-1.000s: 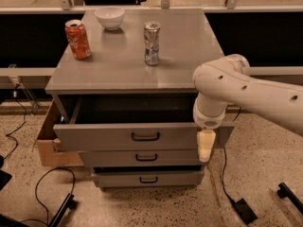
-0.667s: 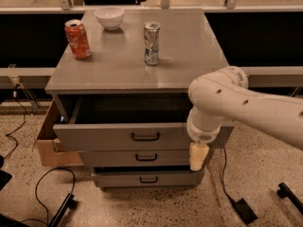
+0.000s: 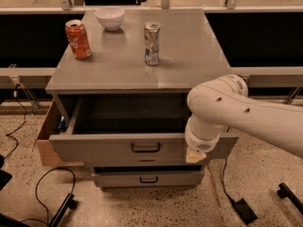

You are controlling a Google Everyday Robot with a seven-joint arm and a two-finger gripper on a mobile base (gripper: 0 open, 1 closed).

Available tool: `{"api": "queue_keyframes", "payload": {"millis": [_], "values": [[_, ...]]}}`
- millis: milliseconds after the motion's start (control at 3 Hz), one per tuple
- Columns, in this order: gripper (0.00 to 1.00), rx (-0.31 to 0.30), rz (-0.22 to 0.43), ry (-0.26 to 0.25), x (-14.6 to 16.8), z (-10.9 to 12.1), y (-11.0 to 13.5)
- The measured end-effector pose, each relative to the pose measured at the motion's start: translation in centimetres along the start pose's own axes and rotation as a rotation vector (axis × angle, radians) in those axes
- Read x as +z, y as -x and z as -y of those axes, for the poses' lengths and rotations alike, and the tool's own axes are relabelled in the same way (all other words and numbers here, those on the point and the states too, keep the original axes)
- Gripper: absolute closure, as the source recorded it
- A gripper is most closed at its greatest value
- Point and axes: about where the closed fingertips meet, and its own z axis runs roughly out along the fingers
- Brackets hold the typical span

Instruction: Open top drawer

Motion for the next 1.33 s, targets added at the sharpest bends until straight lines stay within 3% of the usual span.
{"api": "queue_keyframes", "payload": {"millis": [333,667,1333], "values": [[0.87,0.000,0.000,0.000,-0.37,0.02,0.03],[1.00,0.000,0.000,0.000,-0.53,0.04,0.04],[1.00,0.000,0.000,0.000,-0.64,0.04,0.05]]}}
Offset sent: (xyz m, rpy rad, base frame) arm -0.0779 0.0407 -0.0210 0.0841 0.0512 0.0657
